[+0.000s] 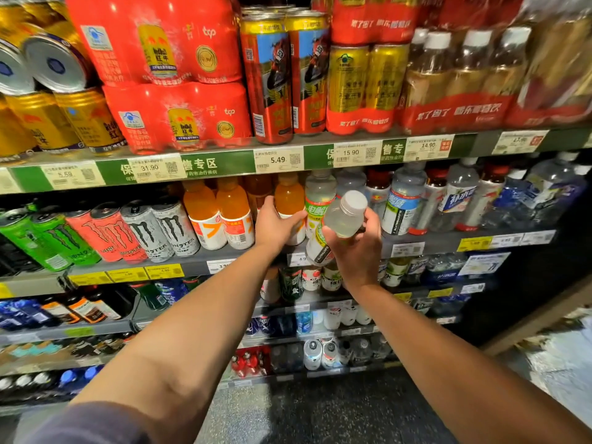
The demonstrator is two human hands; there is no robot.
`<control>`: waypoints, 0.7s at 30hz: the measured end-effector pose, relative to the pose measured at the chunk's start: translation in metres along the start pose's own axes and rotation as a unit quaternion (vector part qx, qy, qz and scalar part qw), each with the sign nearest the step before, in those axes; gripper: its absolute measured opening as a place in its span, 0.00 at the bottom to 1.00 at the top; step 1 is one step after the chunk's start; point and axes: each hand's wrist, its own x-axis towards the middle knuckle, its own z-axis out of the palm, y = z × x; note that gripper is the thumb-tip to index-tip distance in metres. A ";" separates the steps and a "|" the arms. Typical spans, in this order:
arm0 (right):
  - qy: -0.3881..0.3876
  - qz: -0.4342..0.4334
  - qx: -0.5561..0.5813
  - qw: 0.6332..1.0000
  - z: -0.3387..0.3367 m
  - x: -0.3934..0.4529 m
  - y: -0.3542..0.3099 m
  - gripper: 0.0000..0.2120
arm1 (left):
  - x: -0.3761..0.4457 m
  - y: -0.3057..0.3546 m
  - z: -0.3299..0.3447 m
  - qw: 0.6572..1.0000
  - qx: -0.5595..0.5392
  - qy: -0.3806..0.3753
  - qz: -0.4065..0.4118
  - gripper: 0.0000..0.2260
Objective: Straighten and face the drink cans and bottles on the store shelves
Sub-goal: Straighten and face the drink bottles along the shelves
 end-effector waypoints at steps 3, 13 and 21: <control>-0.008 -0.005 0.003 1.000 0.000 0.001 0.000 0.37 | -0.005 0.001 0.002 0.999 0.004 0.041 -0.003 0.25; -0.021 -0.030 0.014 0.999 0.016 -0.003 -0.023 0.34 | -0.020 -0.010 -0.020 0.991 0.049 0.121 0.011 0.27; -0.063 -0.042 0.021 0.997 0.043 -0.006 -0.038 0.38 | -0.030 -0.013 -0.030 0.984 0.079 0.159 0.020 0.30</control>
